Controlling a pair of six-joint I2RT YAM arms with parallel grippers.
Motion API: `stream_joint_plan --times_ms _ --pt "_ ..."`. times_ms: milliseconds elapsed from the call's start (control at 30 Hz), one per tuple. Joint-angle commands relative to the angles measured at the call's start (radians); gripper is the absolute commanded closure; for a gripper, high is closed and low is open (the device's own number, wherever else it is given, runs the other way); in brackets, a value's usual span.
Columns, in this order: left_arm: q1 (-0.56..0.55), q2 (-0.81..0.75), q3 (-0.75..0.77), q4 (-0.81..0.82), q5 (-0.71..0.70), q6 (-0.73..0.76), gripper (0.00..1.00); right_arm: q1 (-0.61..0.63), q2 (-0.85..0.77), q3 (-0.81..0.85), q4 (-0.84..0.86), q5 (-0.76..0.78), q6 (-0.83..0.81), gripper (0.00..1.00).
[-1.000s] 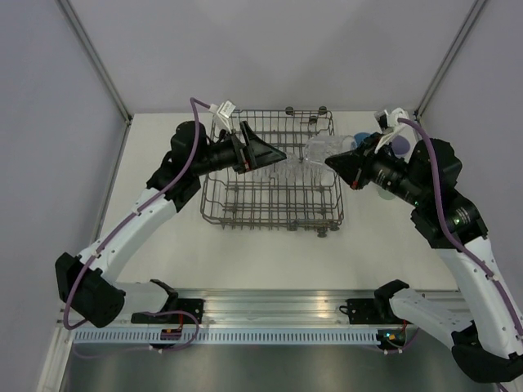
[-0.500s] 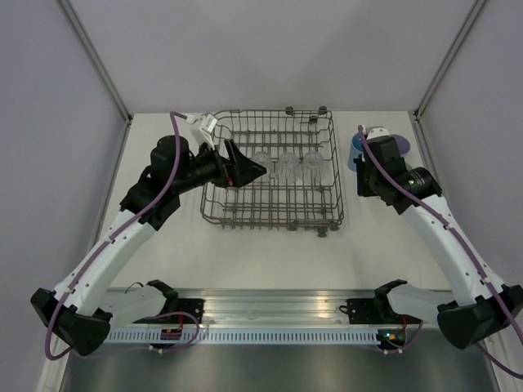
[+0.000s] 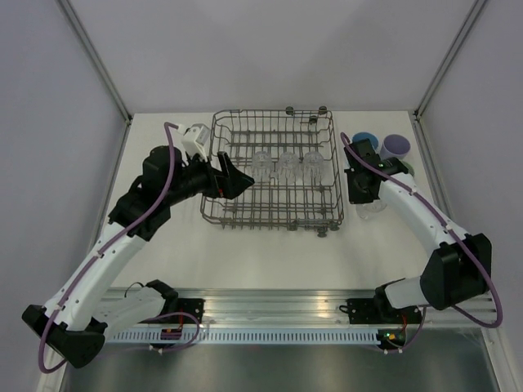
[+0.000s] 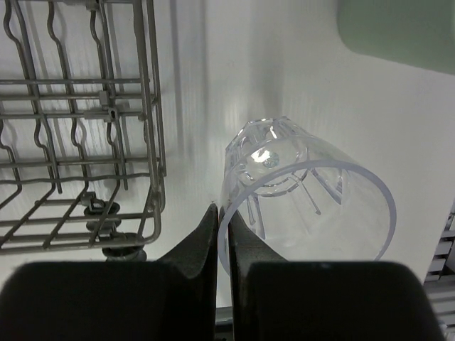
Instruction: Unload the cups from the dish rack
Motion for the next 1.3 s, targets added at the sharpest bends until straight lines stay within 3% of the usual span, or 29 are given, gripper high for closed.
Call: stream_joint_plan --times_ms 0,300,833,1067,1267 --pt "0.003 -0.003 -0.008 -0.005 -0.016 0.057 0.00 -0.004 0.089 0.089 0.070 0.032 -0.001 1.00" --pt "0.003 -0.037 -0.023 -0.022 -0.041 0.094 0.00 -0.033 0.316 0.197 0.124 0.001 -0.027 0.99" --pt "0.003 -0.031 -0.028 -0.043 -0.079 0.114 0.00 -0.091 0.457 0.272 0.145 -0.051 -0.080 0.96" --pt "0.003 -0.023 -0.026 -0.045 -0.072 0.111 0.00 -0.102 0.425 0.269 0.130 -0.086 -0.076 0.75" --pt "0.003 -0.022 -0.023 -0.040 -0.070 0.105 0.00 -0.104 0.364 0.278 0.115 -0.071 -0.076 0.68"
